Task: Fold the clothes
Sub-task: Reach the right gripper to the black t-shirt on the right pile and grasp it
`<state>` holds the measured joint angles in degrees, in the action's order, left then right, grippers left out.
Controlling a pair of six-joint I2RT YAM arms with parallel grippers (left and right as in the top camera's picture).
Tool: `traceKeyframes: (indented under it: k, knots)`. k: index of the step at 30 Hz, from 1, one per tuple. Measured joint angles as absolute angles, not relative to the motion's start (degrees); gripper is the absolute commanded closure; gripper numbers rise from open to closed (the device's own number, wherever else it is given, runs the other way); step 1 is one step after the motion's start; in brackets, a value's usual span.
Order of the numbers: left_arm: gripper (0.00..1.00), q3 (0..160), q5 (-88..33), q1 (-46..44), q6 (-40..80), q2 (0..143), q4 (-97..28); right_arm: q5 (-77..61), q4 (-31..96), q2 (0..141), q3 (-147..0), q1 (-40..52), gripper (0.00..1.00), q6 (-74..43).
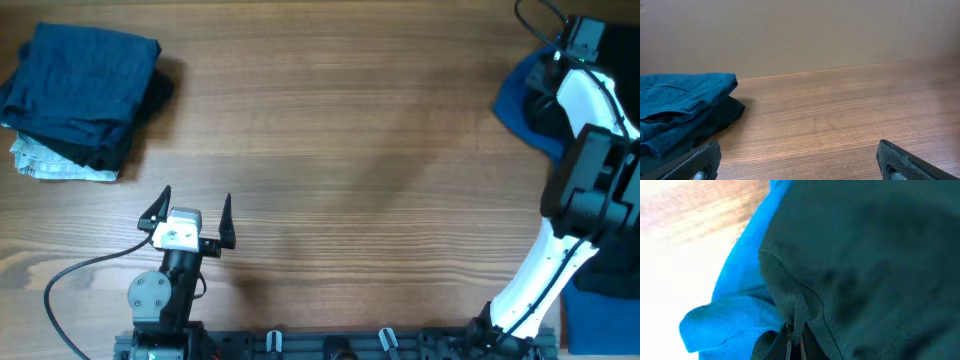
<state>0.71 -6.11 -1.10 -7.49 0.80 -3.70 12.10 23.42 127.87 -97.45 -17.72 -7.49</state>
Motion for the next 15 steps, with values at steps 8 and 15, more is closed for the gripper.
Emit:
traceKeyframes:
  k: [8, 15]
  knots:
    - [0.0, 0.71, -6.13, -1.1, -7.51, 0.8, -3.7, 10.52, 25.65, 118.17, -97.45, -16.58, 0.96, -7.49]
    - [0.0, 0.71, -6.13, -1.1, -7.51, 0.8, -3.7, 1.34, 29.15, 106.8, -97.45, -1.19, 0.96, -9.23]
